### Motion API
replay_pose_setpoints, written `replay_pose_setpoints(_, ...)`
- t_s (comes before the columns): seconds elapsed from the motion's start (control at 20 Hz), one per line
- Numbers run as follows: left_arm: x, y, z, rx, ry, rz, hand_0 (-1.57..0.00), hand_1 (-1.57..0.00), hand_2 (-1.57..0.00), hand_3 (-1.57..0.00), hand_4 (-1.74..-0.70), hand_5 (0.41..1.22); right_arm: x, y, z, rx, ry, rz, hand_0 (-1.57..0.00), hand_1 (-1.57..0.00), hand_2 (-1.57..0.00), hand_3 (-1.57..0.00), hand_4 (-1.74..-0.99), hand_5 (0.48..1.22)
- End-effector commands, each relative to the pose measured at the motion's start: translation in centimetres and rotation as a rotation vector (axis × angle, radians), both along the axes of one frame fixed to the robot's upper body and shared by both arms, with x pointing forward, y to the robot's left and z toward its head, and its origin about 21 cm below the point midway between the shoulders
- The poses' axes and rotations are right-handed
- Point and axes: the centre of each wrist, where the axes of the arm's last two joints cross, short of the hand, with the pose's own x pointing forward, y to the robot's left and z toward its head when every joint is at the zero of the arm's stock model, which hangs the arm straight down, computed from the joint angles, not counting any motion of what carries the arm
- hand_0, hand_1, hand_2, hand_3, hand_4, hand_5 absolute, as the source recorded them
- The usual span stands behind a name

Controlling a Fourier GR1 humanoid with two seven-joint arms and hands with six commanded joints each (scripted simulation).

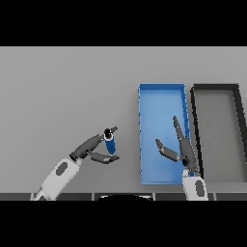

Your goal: Pick up the blue pipe and place it into the blue bin.

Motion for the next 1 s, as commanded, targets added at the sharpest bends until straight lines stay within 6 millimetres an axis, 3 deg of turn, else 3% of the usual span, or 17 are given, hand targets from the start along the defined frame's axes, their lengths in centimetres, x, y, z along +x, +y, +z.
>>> replay_pose_setpoints(0.0, 0.1, -0.4, -0.1, -0.04, 0.004, -0.012, 0.0, 0.0, 0.0, 0.0, -1.15, 0.479, 0.0, 0.2, -0.1, 0.009, -0.011, 0.006, 0.0, 0.0, 0.0, 0.0, -1.202, 0.606)
replay_pose_setpoints(0.2, 0.7, -2.1, -0.3, -0.124, 0.015, -0.004, 0.0, 0.0, -0.04, -0.01, -1.24, 0.558, 0.2, -0.2, 0.4, 0.008, -0.013, -0.004, 0.0, 0.0, 0.0, 0.0, -1.204, 0.605)
replay_pose_setpoints(0.25, 0.5, -2.2, -0.3, -0.15, 0.011, 0.001, 0.0, -0.04, -0.11, -0.04, -1.27, 0.585, 0.2, -0.2, 0.2, -0.002, -0.01, -0.003, 0.0, 0.0, 0.0, 0.0, -1.196, 0.603)
replay_pose_setpoints(0.35, 0.6, -2.2, -0.7, -0.141, 0.031, 0.024, -0.1, -0.26, -0.36, -0.22, -1.32, 0.651, 0.0, -0.2, 0.1, 0.01, -0.002, -0.002, 0.0, 0.0, 0.0, 0.0, -1.198, 0.605)
replay_pose_setpoints(0.45, 0.2, -3.3, -0.9, -0.19, 0.059, 0.03, -0.5, -0.68, -0.73, -0.7, -1.42, 0.856, 0.0, -0.1, 0.3, 0.009, 0.0, -0.001, 0.0, 0.0, 0.0, 0.0, -1.196, 0.604)
replay_pose_setpoints(0.55, 0.1, -3.6, -0.9, -0.171, 0.05, 0.012, -0.89, -1.0, -1.03, -1.01, -1.53, 0.988, 0.0, -0.4, 0.4, 0.012, -0.004, 0.003, 0.0, 0.0, 0.0, 0.0, -1.195, 0.604)
replay_pose_setpoints(0.7, -0.3, -3.9, -1.4, -0.196, 0.002, -0.023, -1.22, -1.28, -1.3, -1.22, -1.63, 1.101, 0.0, -0.3, 0.3, 0.01, -0.006, 0.003, 0.0, 0.0, 0.0, 0.0, -1.195, 0.603)
replay_pose_setpoints(0.8, -0.6, -4.2, -1.3, -0.202, -0.014, -0.022, -1.35, -1.38, -1.4, -1.32, -1.67, 1.144, 0.1, -0.1, 0.0, 0.012, 0.013, 0.006, 0.0, 0.0, 0.0, 0.0, -1.19, 0.6)
replay_pose_setpoints(0.95, -0.6, -5.2, 0.4, -0.259, -0.06, -0.01, -1.46, -1.48, -1.48, -1.41, -1.7, 1.182, 0.3, 0.0, 0.3, 0.008, -0.002, 0.012, 0.0, 0.0, 0.0, 0.0, -1.189, 0.603)
